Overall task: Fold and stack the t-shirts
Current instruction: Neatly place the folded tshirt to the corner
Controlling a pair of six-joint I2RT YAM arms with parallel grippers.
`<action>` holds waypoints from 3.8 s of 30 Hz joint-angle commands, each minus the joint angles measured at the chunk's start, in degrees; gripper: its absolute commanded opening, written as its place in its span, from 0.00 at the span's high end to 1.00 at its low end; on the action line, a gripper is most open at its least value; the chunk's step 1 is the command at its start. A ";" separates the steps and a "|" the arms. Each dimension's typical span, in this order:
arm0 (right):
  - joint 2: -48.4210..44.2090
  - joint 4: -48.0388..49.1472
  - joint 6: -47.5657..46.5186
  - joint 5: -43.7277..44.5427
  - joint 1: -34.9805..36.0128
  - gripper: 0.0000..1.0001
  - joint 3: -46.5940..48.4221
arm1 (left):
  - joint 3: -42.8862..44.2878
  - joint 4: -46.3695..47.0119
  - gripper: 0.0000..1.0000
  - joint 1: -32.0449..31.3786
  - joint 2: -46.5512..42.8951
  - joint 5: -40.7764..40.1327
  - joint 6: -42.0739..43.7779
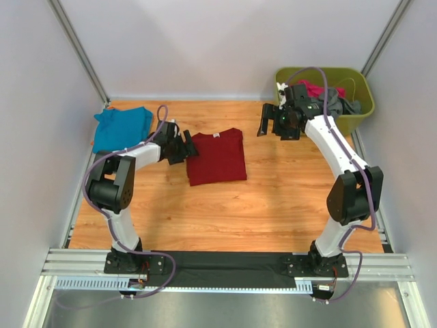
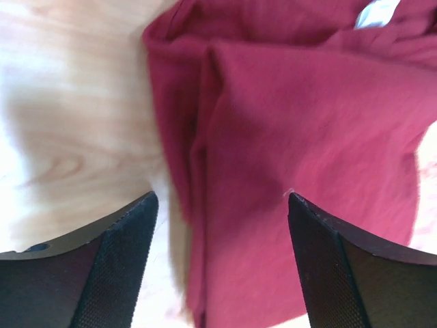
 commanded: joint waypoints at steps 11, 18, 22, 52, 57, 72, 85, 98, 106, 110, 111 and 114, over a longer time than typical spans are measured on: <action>-2.73 1.17 4.17 1.88 -2.66 0.00 -0.39 | 6.12 5.23 0.87 0.13 8.80 1.17 1.64; -3.70 1.08 0.84 6.08 -3.28 0.00 -0.91 | 17.88 -6.63 1.00 0.57 8.64 -6.11 12.72; -3.35 1.43 -0.14 8.82 -3.28 0.00 -1.09 | 22.73 -13.58 1.00 1.18 5.65 -11.13 22.11; 5.88 5.57 0.83 11.02 -3.63 0.00 2.33 | 41.28 -21.85 1.00 11.73 3.89 -31.70 48.77; 7.64 5.57 0.83 10.66 -3.89 0.00 4.01 | 42.16 -21.41 1.00 12.52 3.89 -32.75 50.44; 9.66 5.13 0.39 9.96 -4.16 0.00 5.15 | 48.93 -23.44 1.00 14.37 5.82 -29.24 52.20; 12.56 2.41 0.21 8.11 -4.42 0.00 8.04 | 50.77 -18.95 1.00 22.63 13.28 -29.15 50.45; 13.89 3.19 0.31 2.41 -4.33 0.00 14.38 | 53.51 -17.90 0.37 27.29 18.94 -35.41 41.92; 1.50 9.70 1.97 -0.67 -4.33 0.00 9.90 | 43.14 -22.90 0.00 27.38 1.98 -23.98 31.29; -6.32 10.22 1.71 1.08 -4.33 0.00 4.64 | 32.01 -23.35 0.00 27.29 -11.79 -12.77 23.83; -9.90 10.83 1.62 1.52 -4.33 0.00 3.32 | 30.14 -23.08 0.01 27.38 -14.19 -11.59 22.77; -17.63 12.33 1.45 2.40 -4.33 0.00 -3.18 | 23.65 -22.20 0.01 27.38 -23.77 -8.16 19.78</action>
